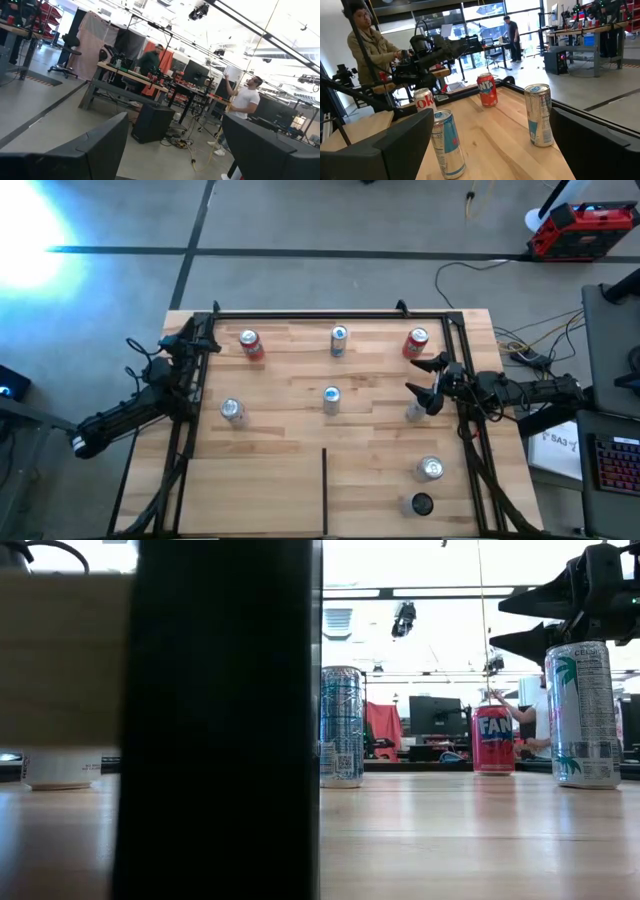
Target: Place canned beverage on shelf
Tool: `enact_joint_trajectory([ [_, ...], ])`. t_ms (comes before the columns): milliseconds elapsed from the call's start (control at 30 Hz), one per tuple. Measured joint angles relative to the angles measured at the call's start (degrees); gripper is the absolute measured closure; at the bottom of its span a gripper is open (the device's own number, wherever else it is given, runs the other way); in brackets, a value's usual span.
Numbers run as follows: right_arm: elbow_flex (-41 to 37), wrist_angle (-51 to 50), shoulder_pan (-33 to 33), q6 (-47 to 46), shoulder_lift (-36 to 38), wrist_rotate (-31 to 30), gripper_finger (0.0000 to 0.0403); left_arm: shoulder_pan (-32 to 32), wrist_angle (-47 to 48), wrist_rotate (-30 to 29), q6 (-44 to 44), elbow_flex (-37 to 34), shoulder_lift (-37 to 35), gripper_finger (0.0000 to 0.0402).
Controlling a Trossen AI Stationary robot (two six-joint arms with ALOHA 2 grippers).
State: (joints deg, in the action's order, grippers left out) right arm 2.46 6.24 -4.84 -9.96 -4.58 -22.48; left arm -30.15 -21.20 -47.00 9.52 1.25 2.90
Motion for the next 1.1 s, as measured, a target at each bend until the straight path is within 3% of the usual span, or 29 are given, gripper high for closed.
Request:
enact_joint_trajectory([
  [1100,0.0,0.0,0.0,-0.1,0.0,0.0,0.0021,0.0,-0.6,-1.5,0.0,0.0,0.0,0.0096],
])
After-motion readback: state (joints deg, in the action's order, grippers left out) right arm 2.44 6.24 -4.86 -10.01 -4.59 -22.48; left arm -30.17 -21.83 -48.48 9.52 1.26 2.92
